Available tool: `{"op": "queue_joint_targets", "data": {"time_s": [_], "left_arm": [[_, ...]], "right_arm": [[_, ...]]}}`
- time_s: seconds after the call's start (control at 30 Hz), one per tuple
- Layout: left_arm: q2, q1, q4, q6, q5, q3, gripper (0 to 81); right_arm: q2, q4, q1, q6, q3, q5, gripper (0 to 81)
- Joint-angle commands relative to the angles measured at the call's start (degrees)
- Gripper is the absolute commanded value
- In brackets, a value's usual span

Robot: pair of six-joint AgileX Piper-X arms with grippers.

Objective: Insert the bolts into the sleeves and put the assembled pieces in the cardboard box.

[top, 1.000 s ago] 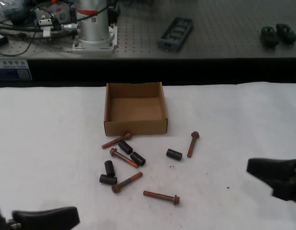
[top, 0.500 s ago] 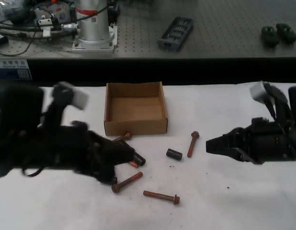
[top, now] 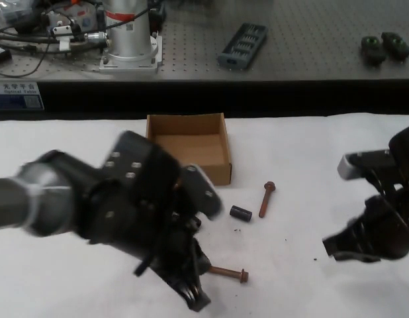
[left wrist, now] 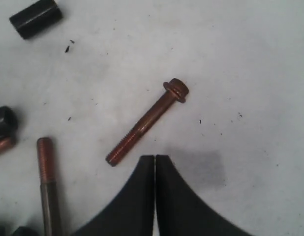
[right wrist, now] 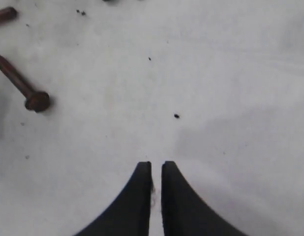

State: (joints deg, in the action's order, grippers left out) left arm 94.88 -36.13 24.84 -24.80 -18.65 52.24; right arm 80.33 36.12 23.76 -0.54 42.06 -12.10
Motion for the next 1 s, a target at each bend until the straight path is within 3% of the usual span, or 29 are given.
{"op": "queue_joint_targets", "data": {"time_s": [0.0, 0.23, 0.43, 0.5, 0.6, 0.7, 0.97], "left_arm": [[2.47, -2.13, 1.42, -6.97, 3.15, 4.21, 0.6], [4.02, -3.22, 1.42, -19.52, 3.55, 7.14, 0.6], [6.72, -3.22, 0.76, -25.91, 9.67, 7.14, 0.2], [7.68, -3.38, -0.18, -25.91, 10.15, 7.14, 3.6], [8.09, -4.21, -0.35, -25.91, 11.6, 7.14, 16.5], [8.09, -5.31, -0.47, -26.73, 11.49, 7.14, 24.0], [8.09, -8.59, 0.35, -28.28, 7.82, 7.26, 25.8]], "right_arm": [[0.15, 1.83, -0.28, -2.25, 0.72, 0.45, 7.0], [0.15, 2.44, -0.28, -3.19, 0.72, 0.91, 7.0], [0.15, 2.56, -0.28, -3.07, 0.72, 0.91, 7.0], [0.15, 2.57, -0.28, -2.95, 0.72, 0.91, 7.0], [0.15, 2.69, -0.28, -2.95, 0.72, 0.91, 7.0], [0.15, 2.47, -0.28, -2.95, 0.72, 0.91, 7.0], [0.15, 1.29, -0.28, -2.95, 0.72, 0.91, 7.0]]}}
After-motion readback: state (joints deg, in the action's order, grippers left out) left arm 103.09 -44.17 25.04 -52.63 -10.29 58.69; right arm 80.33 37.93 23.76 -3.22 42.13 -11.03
